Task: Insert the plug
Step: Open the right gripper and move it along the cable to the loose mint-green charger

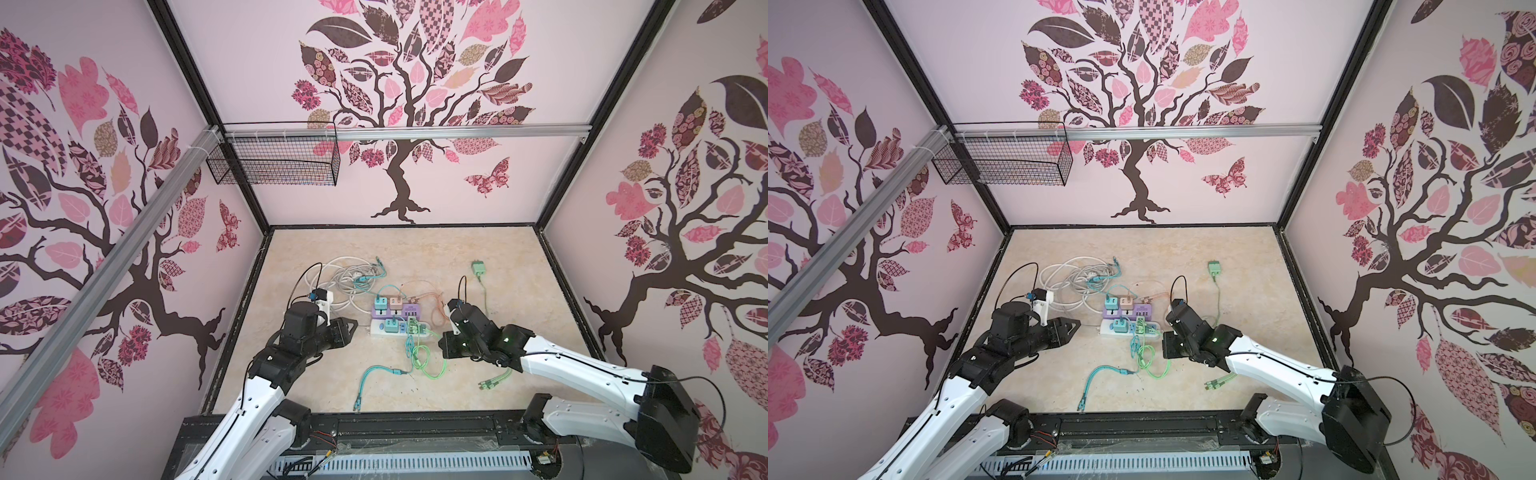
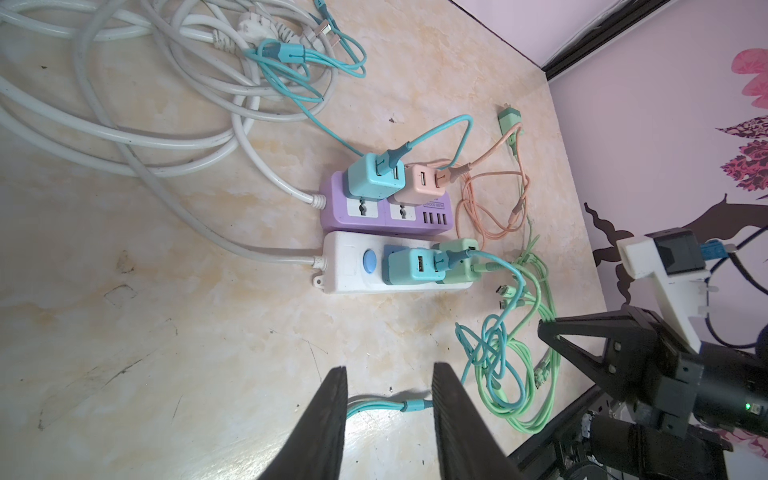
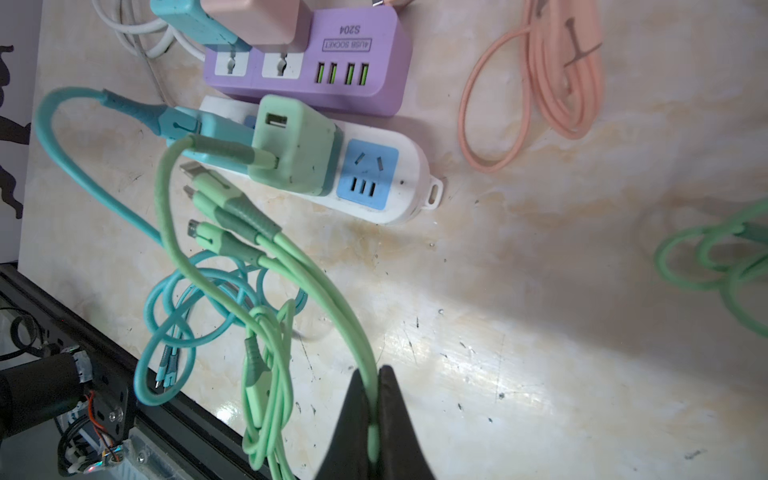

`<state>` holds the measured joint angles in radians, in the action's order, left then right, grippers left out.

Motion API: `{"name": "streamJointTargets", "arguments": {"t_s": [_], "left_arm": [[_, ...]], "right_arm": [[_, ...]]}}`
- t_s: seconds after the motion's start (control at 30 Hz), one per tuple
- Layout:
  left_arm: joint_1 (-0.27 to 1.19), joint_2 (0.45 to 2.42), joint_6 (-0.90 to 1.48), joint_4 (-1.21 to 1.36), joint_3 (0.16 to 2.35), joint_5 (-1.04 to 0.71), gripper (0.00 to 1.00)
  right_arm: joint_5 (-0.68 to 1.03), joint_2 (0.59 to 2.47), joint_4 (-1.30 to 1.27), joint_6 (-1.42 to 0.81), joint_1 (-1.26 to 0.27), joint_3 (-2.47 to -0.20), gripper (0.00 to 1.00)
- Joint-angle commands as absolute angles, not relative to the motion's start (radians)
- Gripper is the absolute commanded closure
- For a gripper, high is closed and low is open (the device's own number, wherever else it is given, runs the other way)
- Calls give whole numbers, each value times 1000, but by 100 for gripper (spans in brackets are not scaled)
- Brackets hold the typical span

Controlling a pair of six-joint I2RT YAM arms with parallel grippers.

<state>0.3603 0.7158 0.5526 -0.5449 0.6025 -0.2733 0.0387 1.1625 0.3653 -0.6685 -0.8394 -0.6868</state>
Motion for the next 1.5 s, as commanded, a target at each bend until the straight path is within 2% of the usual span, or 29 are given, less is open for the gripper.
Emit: {"name": "streamJointTargets", "arguments": {"t_s": [0.0,0.13,0.3,0.57,0.83,1.1,1.33,1.47], "left_arm": [[357,710,539,-543,646,-268,62],[357,711,537,-542,647,-269,62],[357,716,540,-533,646,-272,62],[357,709,542,-537,641,-268,62],[357,712,542,-538,643,-270,62],[357,703,538,-548,643,-261,61],[357,714,540,-540,644,-265,57],[357,708,541,-536,640,-264,55]], "right_arm": [[58,1181,330,-723,-858,-683,100],[75,1197,312,-730,-865,-675,100],[126,1310,329,-674,-876,-708,96],[144,1404,215,-676,-887,-717,92],[164,1462,224,-617,-887,-766,71],[-33,1350,396,-519,-878,-798,52],[-42,1212,460,-439,-737,-777,40],[-103,1159,438,-383,-662,-778,34]]}}
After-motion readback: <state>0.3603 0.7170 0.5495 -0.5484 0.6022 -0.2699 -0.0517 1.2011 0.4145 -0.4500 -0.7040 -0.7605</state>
